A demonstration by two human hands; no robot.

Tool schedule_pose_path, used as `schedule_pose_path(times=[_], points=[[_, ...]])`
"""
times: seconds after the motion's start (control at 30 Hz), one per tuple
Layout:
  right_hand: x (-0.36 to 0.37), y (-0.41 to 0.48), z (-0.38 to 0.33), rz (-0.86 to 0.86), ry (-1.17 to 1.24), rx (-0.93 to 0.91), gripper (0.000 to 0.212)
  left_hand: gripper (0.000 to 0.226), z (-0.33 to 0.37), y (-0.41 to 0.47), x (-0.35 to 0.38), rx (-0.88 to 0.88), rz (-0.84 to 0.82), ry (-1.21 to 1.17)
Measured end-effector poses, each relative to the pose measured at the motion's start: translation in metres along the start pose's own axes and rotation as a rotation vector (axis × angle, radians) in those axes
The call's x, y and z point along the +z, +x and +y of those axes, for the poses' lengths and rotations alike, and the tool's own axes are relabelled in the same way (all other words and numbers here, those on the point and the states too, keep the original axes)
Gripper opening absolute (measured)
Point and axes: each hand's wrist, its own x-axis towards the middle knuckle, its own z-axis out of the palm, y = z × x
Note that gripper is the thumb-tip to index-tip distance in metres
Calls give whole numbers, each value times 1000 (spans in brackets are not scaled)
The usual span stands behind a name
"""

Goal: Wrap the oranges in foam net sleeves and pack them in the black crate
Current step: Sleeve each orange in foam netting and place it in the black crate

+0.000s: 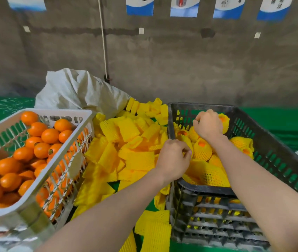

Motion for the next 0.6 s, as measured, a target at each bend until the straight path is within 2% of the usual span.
schedule_pose_path(times=[0.2, 0.37, 0.43, 0.53, 0.6], points=[[-24, -52, -85, 68, 319, -372, 16, 15, -28, -11, -46, -25, -118, -44], [-32, -98, -143, 124, 507, -530, 17, 12, -67, -35, -119, -14, -94, 20], [-31, -114, -160, 95, 542, -592, 20, 13, -92, -49, -158, -26, -27, 27], [-22, -136, -185, 2, 564, -670, 23, 14, -142, -71, -216, -151, 106, 79], [-15, -147, -203, -61, 563, -707, 24, 14, -185, -84, -245, -304, 110, 202]])
